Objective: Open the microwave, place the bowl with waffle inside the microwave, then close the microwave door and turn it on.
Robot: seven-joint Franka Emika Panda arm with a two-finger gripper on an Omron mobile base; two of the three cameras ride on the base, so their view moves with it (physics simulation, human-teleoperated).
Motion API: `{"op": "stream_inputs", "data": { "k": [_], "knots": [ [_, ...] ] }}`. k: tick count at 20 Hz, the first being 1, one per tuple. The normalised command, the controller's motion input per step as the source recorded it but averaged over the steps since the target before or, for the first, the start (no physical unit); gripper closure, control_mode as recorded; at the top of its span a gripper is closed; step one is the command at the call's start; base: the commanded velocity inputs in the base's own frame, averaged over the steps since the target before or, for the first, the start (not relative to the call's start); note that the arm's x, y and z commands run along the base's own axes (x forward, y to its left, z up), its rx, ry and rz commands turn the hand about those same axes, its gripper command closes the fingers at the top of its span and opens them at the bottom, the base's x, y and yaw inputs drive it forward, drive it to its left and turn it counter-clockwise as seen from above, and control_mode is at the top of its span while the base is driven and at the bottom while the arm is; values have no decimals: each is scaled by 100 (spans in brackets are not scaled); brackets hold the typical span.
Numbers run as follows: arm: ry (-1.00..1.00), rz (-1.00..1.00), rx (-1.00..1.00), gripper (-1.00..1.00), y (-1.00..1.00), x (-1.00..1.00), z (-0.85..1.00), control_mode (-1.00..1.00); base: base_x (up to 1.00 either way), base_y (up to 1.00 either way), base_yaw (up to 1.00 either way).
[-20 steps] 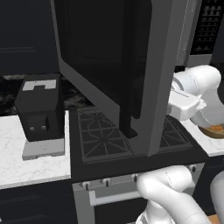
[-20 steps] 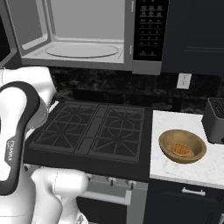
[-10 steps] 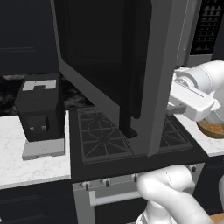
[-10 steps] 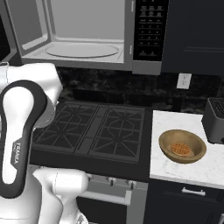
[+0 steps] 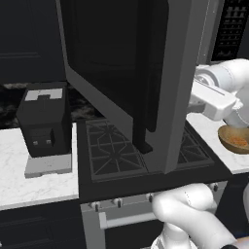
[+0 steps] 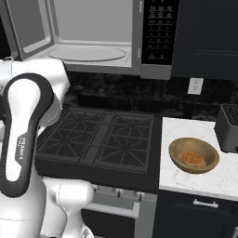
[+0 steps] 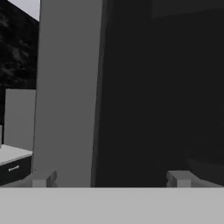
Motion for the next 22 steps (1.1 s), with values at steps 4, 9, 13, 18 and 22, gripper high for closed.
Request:
{"op": "stream_inputs", "data": {
  "k": [4,9,13,18,22],
  "knots": [
    [0,0,1,-100,1,55,0,-100,0,0,0],
    [0,-2,-3,-100,64,26,-4,-100,0,0,0],
    [0,-4,-2,-100,84,4,0,-100,0,0,0],
    [0,-6,0,-100,65,0,0,-100,0,0,0],
    [0,-19,-2,-100,63,-2,0,-100,0,0,0]
  ]
}}
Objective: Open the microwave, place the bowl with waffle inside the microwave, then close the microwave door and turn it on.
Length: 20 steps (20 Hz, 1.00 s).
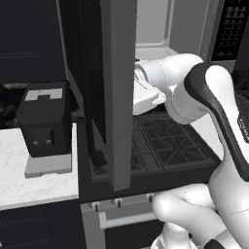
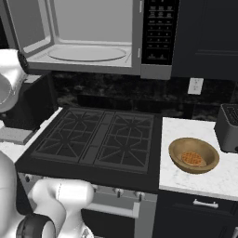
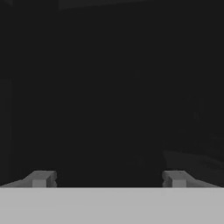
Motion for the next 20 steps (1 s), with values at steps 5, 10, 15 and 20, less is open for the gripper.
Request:
{"op": "stream_inputs", "data": {
  "k": [5,10,15,20],
  "knots": [
    [0,-23,-2,-100,56,-2,0,-100,0,0,0],
    [0,-22,-3,-100,53,0,0,-100,0,0,0],
    [0,-19,-2,-100,43,2,2,-100,0,0,0],
    [0,-10,-2,-100,31,2,0,-100,0,0,0]
  ]
}}
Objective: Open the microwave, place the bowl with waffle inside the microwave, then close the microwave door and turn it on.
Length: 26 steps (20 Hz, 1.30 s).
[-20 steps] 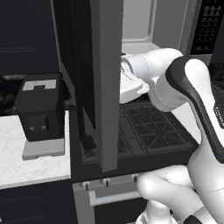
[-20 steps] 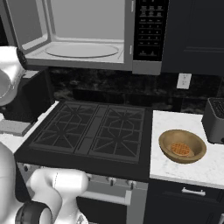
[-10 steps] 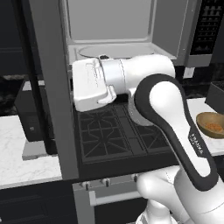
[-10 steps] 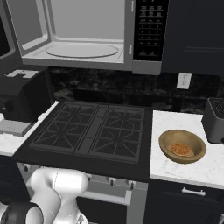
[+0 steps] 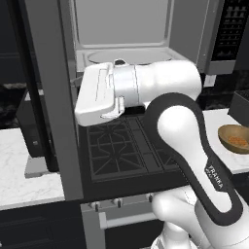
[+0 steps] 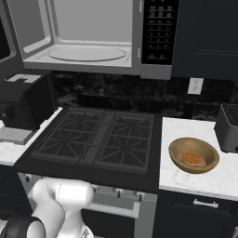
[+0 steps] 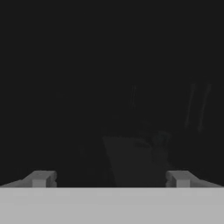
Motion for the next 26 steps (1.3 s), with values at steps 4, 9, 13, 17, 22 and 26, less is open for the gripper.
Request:
{"op": "stream_inputs", "data": {
  "k": [4,9,13,17,22,26],
  "knots": [
    [0,0,0,-100,6,-9,1,-100,0,0,0],
    [0,-8,0,-100,-84,-18,17,-100,0,0,0],
    [0,-9,0,-100,-100,-21,5,-100,0,0,0],
    [0,-8,-9,-100,-100,-29,0,-100,0,0,0],
    [7,-15,-23,-100,-100,-31,-7,-100,0,0,0],
    [14,-22,-26,-100,-100,-19,-14,-100,0,0,0]
  ]
}}
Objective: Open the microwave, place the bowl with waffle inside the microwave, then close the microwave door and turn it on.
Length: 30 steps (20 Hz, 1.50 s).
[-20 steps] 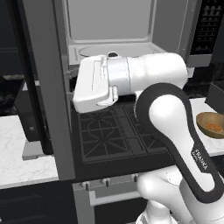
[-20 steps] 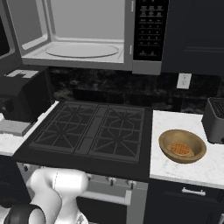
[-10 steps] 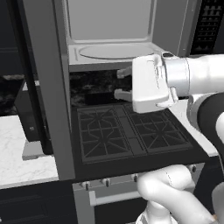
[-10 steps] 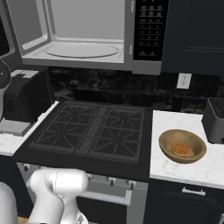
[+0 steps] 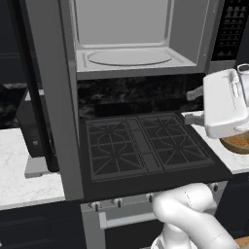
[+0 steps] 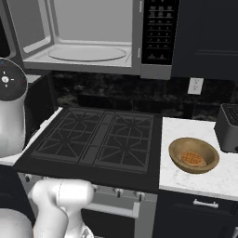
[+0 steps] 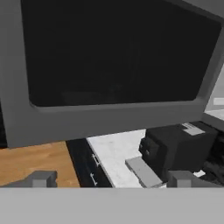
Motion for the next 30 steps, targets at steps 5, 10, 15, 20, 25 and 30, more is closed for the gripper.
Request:
{"op": "stream_inputs", "data": {
  "k": [5,10,15,20,25,30],
  "knots": [
    [15,-23,-25,-100,-100,-4,-19,-100,0,0,0],
    [8,-16,-29,-100,-100,1,-39,-100,0,0,0],
    [2,-3,-31,-100,-100,20,-63,-100,0,0,0],
    [1,0,-30,-100,-100,38,-88,-100,0,0,0],
    [0,0,-27,-100,-100,41,-95,-100,0,0,0],
    [0,4,-14,-100,-97,11,-67,-100,0,0,0]
  ]
}}
